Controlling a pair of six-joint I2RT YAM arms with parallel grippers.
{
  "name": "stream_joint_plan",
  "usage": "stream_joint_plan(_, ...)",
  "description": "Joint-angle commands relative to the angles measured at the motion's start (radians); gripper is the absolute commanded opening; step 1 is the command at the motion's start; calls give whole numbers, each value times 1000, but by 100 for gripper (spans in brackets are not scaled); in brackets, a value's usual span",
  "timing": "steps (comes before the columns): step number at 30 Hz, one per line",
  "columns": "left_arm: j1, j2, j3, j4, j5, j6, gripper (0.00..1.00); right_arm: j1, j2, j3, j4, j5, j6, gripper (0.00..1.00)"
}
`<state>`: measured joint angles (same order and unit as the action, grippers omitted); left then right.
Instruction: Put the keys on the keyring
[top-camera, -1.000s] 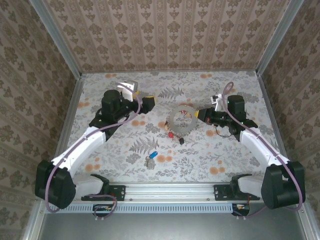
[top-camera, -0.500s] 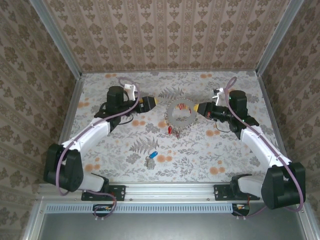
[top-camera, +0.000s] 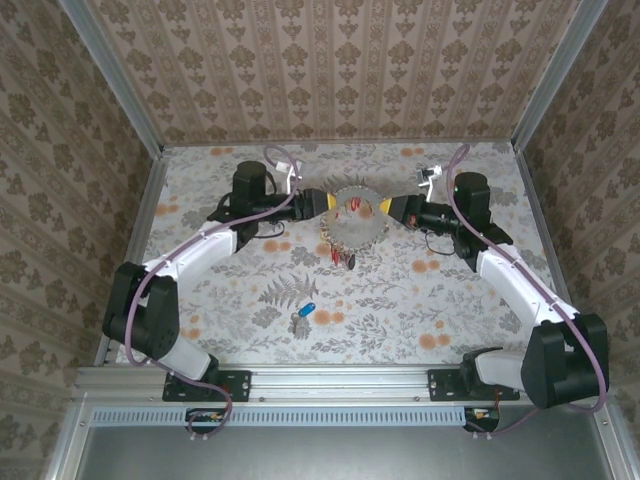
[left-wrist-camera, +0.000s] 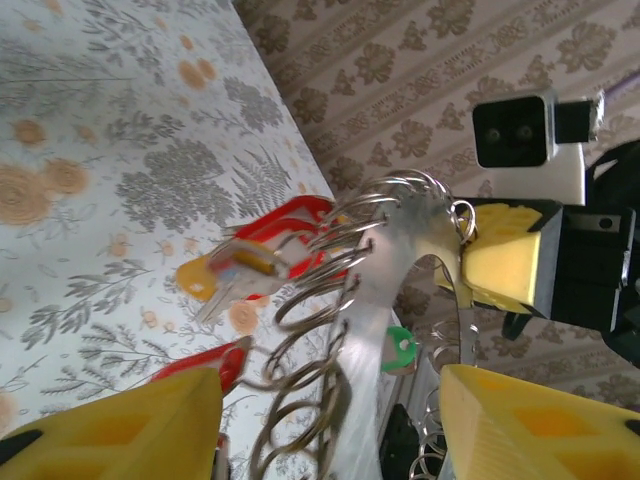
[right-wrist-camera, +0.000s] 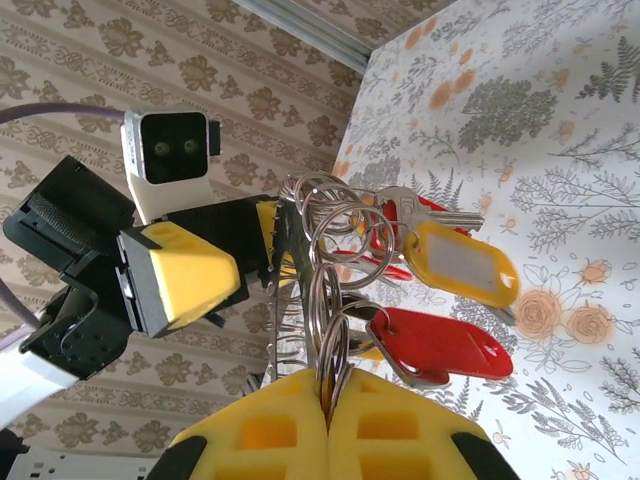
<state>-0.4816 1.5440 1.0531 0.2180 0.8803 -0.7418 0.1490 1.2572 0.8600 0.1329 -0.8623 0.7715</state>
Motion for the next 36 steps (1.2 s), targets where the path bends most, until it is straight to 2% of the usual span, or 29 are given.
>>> stream_joint_plan(1,-4,7,36,32,38,-17,55,6,2,56,94,-57,27,0)
stream_joint_plan(5,-4,4,42,43,47,-27,39,7,14,63,96,-60,20,0)
stream_joint_plan(7,-3,-3,44,41,48,-29,25,7,21,64,86,-58,11,1)
stream_joint_plan(9,0,-12,47,40,47,-29,16,7,29,68,73,-58,5,2)
stream_joint_plan(11,3,-19,49,34,47,-28,12,7,34,69,54,-55,-8,5)
stream_joint_plan(13,9,-28,56,23,48,-22,0,6,32,70,19,-43,-33,7)
stream_joint_plan(15,16,-38,66,14,52,-12,0,5,17,69,-24,-14,-66,9)
stream_joint_plan(17,19,-53,75,3,55,6,0,4,-7,70,-87,30,-113,17)
stream_joint_plan(20,18,-85,91,-22,56,50,0,4,-62,70,-197,126,-201,23)
stream_joint_plan(21,18,-97,98,-36,50,70,0,4,-88,66,-228,162,-231,29)
stream_joint_plan(26,18,-148,143,-131,12,184,0,4,-208,31,-284,325,-335,39)
stream_joint_plan(28,18,-169,154,-159,-9,222,0,4,-265,-17,-235,393,-337,45)
stream_joint_plan(31,18,-199,157,-169,-36,257,0,4,-341,-115,-110,408,-344,49)
stream_joint_plan(36,19,-226,159,-182,-68,289,0,17,-407,-286,173,338,-416,40)
